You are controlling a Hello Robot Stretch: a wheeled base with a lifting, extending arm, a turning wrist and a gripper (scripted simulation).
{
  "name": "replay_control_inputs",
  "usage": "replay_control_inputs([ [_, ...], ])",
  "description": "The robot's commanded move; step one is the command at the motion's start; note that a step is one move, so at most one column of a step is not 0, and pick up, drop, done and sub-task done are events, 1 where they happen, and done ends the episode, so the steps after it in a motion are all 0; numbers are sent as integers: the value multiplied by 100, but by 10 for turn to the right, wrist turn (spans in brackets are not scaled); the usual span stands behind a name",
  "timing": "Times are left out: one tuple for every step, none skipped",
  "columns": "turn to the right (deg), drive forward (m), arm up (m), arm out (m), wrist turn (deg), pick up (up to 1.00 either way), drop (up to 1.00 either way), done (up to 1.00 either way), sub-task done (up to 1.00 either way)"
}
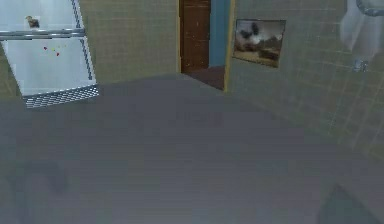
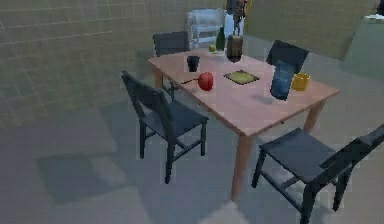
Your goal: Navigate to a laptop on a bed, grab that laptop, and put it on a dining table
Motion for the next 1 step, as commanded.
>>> replay_control_inputs([
  [0, 100, 0, 0, 0, 0, 0, 0, 0],
])
